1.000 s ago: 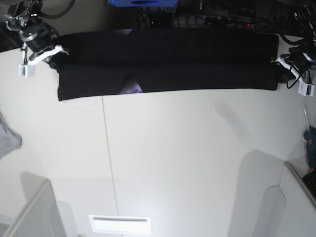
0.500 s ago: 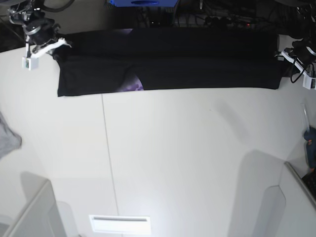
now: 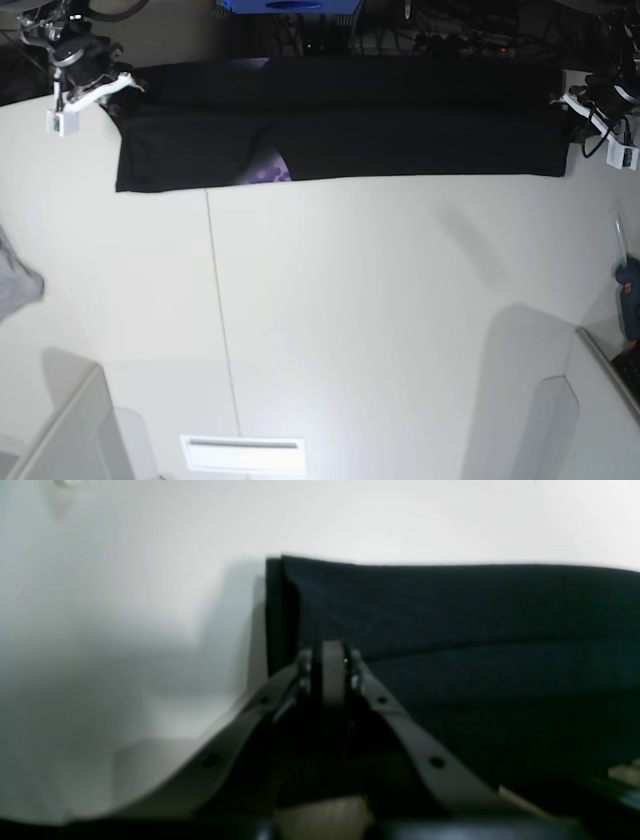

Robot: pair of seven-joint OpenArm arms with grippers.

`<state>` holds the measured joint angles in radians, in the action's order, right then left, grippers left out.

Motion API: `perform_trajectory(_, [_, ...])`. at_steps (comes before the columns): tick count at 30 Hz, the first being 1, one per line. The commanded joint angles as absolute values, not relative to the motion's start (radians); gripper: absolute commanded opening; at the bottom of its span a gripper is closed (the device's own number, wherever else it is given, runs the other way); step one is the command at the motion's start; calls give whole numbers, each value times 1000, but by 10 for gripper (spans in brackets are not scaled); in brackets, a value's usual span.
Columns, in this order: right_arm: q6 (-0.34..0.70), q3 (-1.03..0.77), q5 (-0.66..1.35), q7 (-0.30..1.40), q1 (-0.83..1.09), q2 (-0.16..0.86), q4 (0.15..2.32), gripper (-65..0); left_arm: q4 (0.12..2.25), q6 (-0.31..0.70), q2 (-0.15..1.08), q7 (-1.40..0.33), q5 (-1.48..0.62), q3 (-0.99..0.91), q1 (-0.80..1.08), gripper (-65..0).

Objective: Fold the T-shirt properly
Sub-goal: 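Lower the folded hem onto the shirt and open both grippers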

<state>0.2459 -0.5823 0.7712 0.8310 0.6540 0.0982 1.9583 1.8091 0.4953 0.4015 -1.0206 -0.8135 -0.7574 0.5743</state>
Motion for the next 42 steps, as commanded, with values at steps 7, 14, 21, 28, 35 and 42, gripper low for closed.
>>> perform_trajectory(7, [249,-590,780,812,659,108,1974,-650,1822,495,384,-1004,-704,-773,572,-650])
perform_trajectory(14, [249,-590,780,811,667,108,1974,-437,1830,495,383,-1004,-704,-774,572,-449])
perform_trajectory(21, [249,-599,780,779,674,107,1979,-414,1833,496,383,-1003,-705,-776,572,-201])
perform_trajectory(28, [274,-590,780,544,733,88,1983,-414,1933,496,306,-1003,-705,-839,576,-191])
perform_trajectory(35, [506,-588,780,638,664,82,1971,-650,1922,498,285,-1003,-699,-832,545,-650])
perform_trajectory(42, [516,-588,779,776,529,111,1842,-650,1836,492,285,-1000,-697,-766,516,-650])
